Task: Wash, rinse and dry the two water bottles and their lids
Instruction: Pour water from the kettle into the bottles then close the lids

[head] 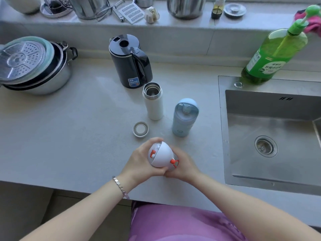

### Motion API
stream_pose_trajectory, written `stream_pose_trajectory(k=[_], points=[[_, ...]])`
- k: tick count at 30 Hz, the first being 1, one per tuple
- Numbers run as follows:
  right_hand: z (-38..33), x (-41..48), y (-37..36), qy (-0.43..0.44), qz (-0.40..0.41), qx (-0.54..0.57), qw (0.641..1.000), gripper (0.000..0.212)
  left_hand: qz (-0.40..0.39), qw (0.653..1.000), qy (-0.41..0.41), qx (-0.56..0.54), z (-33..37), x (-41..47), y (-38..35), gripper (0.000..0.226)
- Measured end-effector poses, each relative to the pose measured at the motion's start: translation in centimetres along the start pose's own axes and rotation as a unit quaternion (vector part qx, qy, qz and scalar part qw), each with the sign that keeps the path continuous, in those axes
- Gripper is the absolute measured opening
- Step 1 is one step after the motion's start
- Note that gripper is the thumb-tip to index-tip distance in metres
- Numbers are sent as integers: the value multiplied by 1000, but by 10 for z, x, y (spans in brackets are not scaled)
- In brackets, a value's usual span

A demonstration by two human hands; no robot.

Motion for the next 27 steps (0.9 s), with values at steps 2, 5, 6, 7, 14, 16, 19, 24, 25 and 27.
stream_pose_trajectory(k=[2, 5, 6, 7, 14, 16, 19, 24, 25, 27], points=[[-12, -8, 8, 58, 31, 15, 998, 63, 1, 999, 9, -36, 12, -8, 12, 73], [-36, -12, 24, 130, 74, 26, 988, 71, 20, 998, -16, -55, 46, -12, 31, 69], [-42, -11, 28, 141, 87, 31, 986, 72, 40, 998, -24, -39, 59, -10, 36, 67], [-49, -9, 33, 146, 102, 43, 983, 70, 69, 997, -26, -13, 70, -8, 41, 66], [-93, -9, 70, 207, 167, 10, 964, 65, -160, 958, -189, 145, 129, 12, 48, 71], [-94, -11, 73, 217, 161, -15, 963, 66, -266, 905, -186, 276, 132, 13, 53, 86], [-93, -12, 76, 207, 163, -28, 964, 65, -253, 897, -38, 360, 135, 18, 60, 81], [-84, -8, 77, 163, 153, 2, 975, 67, -149, 866, -244, 409, 150, 16, 27, 47], [-82, -8, 77, 158, 141, 6, 977, 69, -163, 851, -299, 400, 151, 14, 28, 50], [-77, -9, 72, 158, 110, -9, 981, 71, -193, 747, -458, 441, 152, 2, 28, 54]])
Point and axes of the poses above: each hand's wrist, its own x-axis towards the middle knuckle, its own y-axis out of the back of the hand, z = x × y, the point moved 8 cm from there along x, towards the middle knuckle, and after that the axes turned 1 degree about -y, right-handed, at the moved point
